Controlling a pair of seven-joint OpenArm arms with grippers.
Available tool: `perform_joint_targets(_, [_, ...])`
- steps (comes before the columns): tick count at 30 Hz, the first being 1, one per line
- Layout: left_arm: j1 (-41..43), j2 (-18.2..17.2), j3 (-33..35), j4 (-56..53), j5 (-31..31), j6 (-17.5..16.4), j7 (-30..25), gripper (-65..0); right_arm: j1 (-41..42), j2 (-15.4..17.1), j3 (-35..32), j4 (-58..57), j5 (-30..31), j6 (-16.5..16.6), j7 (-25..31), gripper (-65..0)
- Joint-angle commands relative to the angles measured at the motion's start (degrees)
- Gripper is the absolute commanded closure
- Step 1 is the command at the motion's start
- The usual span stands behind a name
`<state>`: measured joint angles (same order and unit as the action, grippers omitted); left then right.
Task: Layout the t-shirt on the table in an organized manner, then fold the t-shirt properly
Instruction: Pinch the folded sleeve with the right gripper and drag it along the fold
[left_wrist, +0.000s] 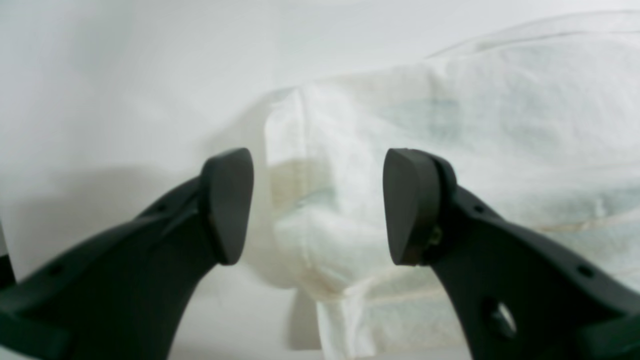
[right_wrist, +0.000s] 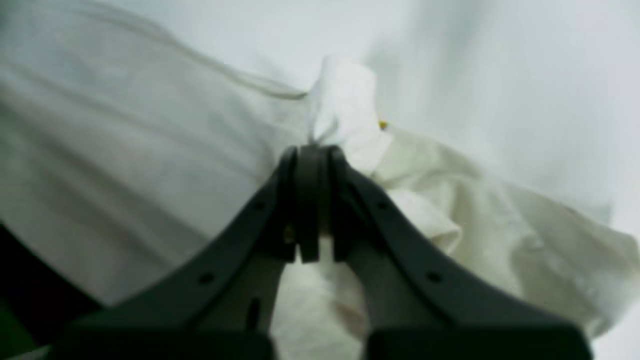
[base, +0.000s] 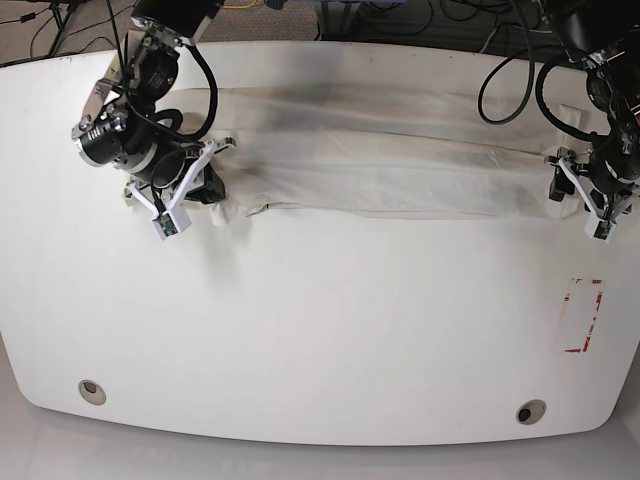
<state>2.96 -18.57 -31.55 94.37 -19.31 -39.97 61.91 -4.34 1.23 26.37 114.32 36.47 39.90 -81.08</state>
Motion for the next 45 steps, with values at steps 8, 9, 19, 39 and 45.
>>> perform_joint_targets(8, [-0.5,-1.1,-0.3,0.8,-0.4,0.0,-0.9,-38.5,-5.1,6.2,0.0,0.9,16.9,0.1,1.1,-0.2])
perform_joint_targets(9, [-0.5,-1.0,-0.3,0.8,-0.4,0.0,-0.9,-38.5,-5.6,6.8,0.0,0.9,18.1,0.1,1.1,-0.2])
perform_joint_targets(19, [-0.5,-1.0,-0.3,0.7,-0.4,0.0,-0.9,-38.5,-7.7,11.7,-7.1,0.9,26.1,0.1,1.1,-0.2])
perform_joint_targets(39, [1.0,-1.0,-0.3,0.7,-0.4,0.0,-0.9,-38.5,-8.5,19.3,-22.3,0.9,28.7,0.1,1.1,-35.4])
perform_joint_targets(45, [1.0,-1.0,-0.3,0.7,-0.4,0.0,-0.9,-38.5,-8.2,20.3,-20.4,0.9,28.6,0.1,1.1,-48.2])
